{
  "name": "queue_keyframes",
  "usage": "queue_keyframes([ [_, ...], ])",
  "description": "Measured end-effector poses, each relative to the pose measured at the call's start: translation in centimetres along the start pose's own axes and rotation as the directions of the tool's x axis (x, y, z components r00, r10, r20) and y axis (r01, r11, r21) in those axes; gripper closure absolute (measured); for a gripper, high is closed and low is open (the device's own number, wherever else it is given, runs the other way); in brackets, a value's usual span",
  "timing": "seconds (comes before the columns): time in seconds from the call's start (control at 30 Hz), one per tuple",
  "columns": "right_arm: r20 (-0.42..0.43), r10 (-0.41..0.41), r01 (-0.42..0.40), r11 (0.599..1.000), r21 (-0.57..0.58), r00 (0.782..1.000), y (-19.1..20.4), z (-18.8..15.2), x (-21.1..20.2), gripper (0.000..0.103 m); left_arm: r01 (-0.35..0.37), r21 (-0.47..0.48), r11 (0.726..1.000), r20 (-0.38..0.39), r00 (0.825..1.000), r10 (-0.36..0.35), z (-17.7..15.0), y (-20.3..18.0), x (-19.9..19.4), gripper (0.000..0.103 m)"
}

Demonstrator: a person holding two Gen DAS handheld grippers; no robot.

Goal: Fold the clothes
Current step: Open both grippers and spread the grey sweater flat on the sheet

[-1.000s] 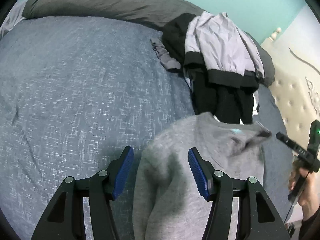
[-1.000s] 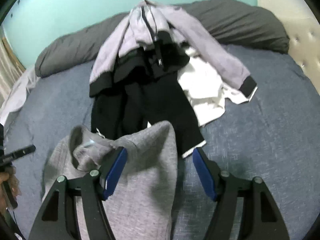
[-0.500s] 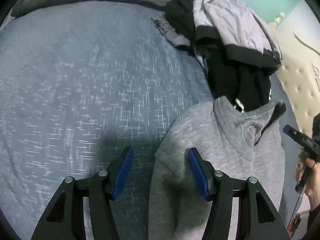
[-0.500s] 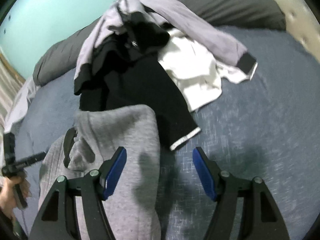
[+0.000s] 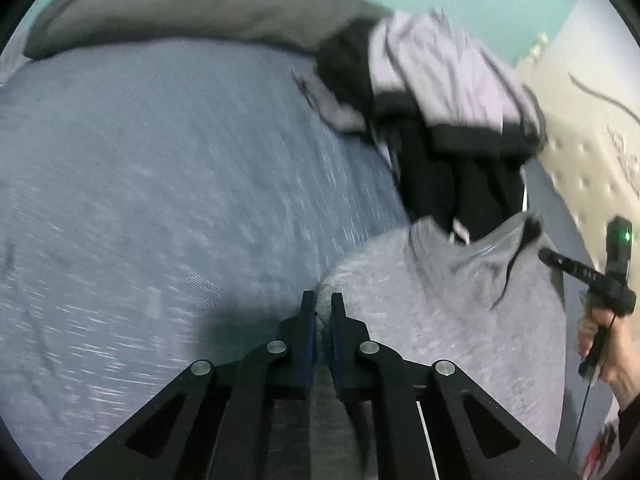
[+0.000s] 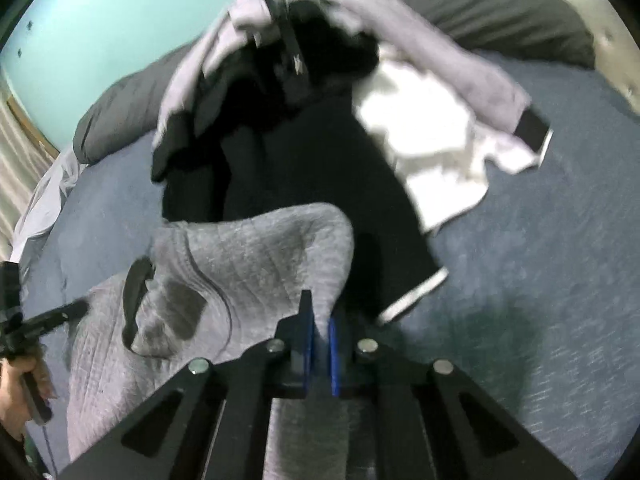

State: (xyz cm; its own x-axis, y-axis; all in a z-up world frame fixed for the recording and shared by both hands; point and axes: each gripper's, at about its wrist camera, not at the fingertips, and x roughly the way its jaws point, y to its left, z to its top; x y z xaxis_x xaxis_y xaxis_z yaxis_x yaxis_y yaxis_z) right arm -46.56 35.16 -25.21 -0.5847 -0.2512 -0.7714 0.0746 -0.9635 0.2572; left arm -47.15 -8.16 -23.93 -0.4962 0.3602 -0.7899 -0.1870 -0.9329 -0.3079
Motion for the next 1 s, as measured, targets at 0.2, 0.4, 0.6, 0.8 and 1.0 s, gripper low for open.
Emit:
queue_keyframes([
  [0.2, 0.044, -0.067, 0.065, 0.997, 0.047, 0.997, -1.5, 0.9, -2.2, 0.098, -0.085, -0.047, 0.995, 0.067, 0.994, 0.088, 0.9, 2.3, -2.5, 0.097],
  [0.4, -0.031, -0.053, 0.054, 0.998, 0.037, 0.998, -1.4, 0.1, 0.2, 0.097, -0.122, -0.011, 0.992, -0.029, 0.992, 0.121, 0.9, 1.6, 1.2, 0.096],
  [0.6, -0.038, -0.076, 0.079, 0.993, 0.086, 0.996, -2.8, 0.0, -0.3, 0.066, -0.079, -0.097, 0.992, -0.049, 0.996, 0.074, 1.0, 3.0, 1.5, 0.086],
  [0.8, 0.090, 0.006, -0.022, 0.984, 0.179, 0.996, -4.3, -2.7, -5.7, 0.056, -0.017, -0.146, 0.989, -0.015, 1.000, 0.015, -0.3, 3.8, -2.3, 0.075],
  [1.0, 0.142, 0.132, -0.166, 0.952, 0.257, 0.981, -4.4, -9.7, -11.3, 0.052, -0.036, -0.083, 0.996, -0.053, 0.998, 0.031, -5.4, 3.9, -7.3, 0.075],
])
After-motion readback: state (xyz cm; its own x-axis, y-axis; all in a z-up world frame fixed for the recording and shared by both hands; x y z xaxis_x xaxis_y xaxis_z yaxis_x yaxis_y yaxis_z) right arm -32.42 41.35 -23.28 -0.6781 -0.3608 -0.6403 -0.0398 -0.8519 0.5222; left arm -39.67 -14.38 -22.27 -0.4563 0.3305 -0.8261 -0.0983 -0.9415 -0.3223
